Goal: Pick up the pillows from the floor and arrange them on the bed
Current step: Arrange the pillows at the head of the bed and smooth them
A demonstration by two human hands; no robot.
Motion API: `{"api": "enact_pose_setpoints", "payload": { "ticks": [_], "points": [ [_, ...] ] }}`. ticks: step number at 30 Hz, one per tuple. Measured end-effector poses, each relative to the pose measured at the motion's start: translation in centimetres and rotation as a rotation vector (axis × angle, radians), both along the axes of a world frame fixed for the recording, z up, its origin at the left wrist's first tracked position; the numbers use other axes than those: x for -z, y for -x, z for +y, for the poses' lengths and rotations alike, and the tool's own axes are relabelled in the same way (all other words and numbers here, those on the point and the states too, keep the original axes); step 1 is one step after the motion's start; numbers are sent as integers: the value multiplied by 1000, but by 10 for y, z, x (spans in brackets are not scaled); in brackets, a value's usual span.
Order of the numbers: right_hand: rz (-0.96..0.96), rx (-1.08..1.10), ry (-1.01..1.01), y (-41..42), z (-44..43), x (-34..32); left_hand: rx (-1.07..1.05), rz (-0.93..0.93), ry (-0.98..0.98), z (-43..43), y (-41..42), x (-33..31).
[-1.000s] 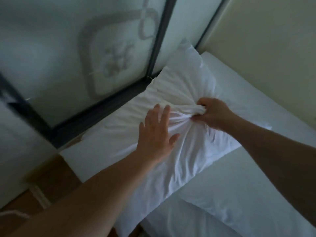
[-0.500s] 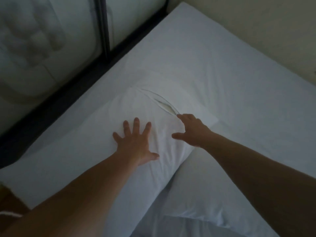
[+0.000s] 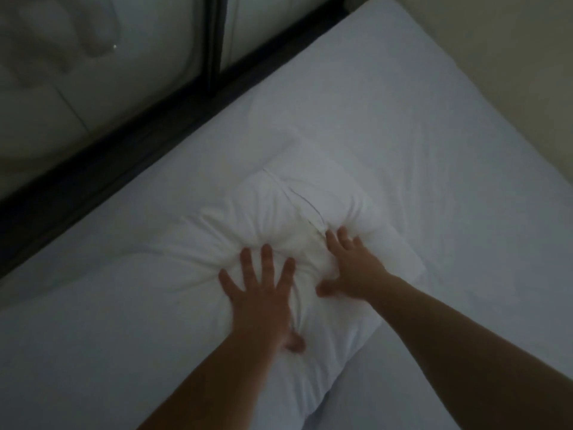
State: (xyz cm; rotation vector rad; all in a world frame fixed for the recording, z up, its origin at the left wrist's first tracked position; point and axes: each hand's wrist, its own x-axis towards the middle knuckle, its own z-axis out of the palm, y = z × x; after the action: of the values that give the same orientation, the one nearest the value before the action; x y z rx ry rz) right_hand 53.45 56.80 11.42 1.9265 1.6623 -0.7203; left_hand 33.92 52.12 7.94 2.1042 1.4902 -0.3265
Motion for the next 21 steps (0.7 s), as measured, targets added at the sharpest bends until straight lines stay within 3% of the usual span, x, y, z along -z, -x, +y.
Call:
{"api": "enact_pose_setpoints", "payload": {
  "ticks": [15, 21],
  "points": [
    [-84, -127, -38, -8, 1, 47, -22, 51, -95, -1, -19, 21],
    [-171, -316, -137, -2, 4, 64, -128, 11, -177, 5, -35, 20]
  ]
}}
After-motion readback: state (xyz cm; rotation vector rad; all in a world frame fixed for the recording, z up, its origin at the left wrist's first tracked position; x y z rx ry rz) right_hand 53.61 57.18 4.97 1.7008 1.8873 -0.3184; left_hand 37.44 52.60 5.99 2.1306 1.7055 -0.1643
